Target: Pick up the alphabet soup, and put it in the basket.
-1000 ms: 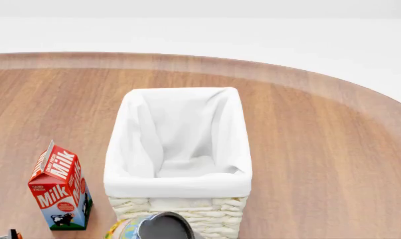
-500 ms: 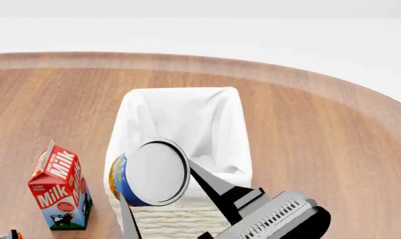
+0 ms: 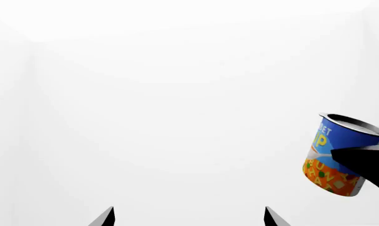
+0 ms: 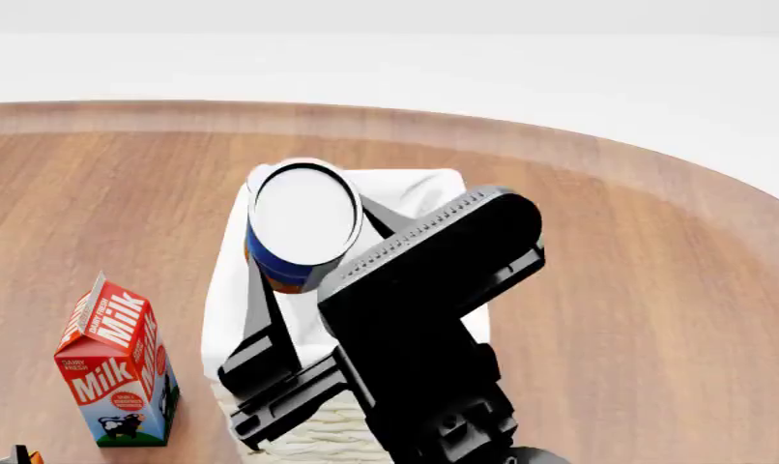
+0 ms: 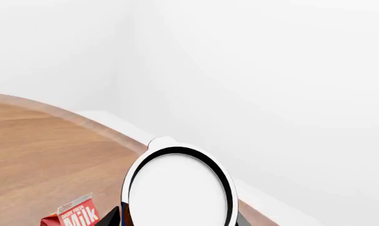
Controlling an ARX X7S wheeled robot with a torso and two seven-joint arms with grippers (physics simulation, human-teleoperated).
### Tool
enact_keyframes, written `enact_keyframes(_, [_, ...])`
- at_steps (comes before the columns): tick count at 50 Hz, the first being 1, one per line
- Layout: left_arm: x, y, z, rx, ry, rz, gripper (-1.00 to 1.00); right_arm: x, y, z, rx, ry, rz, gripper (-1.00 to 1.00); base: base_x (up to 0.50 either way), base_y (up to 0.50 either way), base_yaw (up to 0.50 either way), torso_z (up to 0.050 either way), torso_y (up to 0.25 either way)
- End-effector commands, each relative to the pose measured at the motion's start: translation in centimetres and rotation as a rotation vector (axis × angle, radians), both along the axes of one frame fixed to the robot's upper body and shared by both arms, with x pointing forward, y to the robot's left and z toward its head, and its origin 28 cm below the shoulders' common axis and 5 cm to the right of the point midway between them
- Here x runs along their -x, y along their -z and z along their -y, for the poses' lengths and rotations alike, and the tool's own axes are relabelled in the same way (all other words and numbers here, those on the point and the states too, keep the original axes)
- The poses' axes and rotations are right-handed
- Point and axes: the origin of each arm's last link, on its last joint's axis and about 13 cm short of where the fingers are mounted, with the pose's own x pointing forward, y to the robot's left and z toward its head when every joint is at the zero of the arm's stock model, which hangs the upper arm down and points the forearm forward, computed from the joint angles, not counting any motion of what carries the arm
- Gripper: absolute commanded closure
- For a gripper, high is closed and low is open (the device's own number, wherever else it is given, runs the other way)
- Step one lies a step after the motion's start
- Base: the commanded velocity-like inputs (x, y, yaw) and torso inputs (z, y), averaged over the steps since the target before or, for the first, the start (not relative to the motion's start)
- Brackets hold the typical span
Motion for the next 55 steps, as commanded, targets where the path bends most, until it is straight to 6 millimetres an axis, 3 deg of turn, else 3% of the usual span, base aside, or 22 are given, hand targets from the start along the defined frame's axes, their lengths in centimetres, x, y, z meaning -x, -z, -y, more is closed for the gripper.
enact_keyframes(1, [0.0,0.0,0.0,0.002,-0.002,0.001,-1.0,-3.6,-2.2,-0.3,0.081,0.086,-0.014,1.0,0.0,0.0,0.0,0.0,0.01])
enact_keyframes(14, [-0.1,0.0,0.0,0.006,0.011,0.0,-1.0,-6.3,-3.7,-0.8,0.106,0.132,-0.063,1.0,0.0,0.0,0.0,0.001,0.0])
enact_keyframes(27, [-0.1,0.1,0.1,0.003,0.01,-0.004,-1.0,-8.4,-3.9,-1.5,0.175,0.147,-0.131,1.0,0.0,0.0,0.0,0.0,0.001])
enact_keyframes(34, [0.0,0.1,0.1,-0.002,0.012,-0.003,-1.0,-9.6,-5.2,-2.3,0.212,0.161,-0.174,1.0,0.0,0.0,0.0,0.0,0.001])
enact_keyframes(47, [0.1,0.1,0.1,0.008,0.022,-0.002,-1.0,-12.2,-6.2,-2.9,0.106,0.22,-0.294,1.0,0.0,0.0,0.0,0.0,0.001])
enact_keyframes(55, [-0.1,0.3,0.1,0.007,0.03,-0.002,-1.0,-12.7,-6.5,-3.3,0.112,0.253,-0.321,1.0,0.0,0.0,0.0,0.0,0.0])
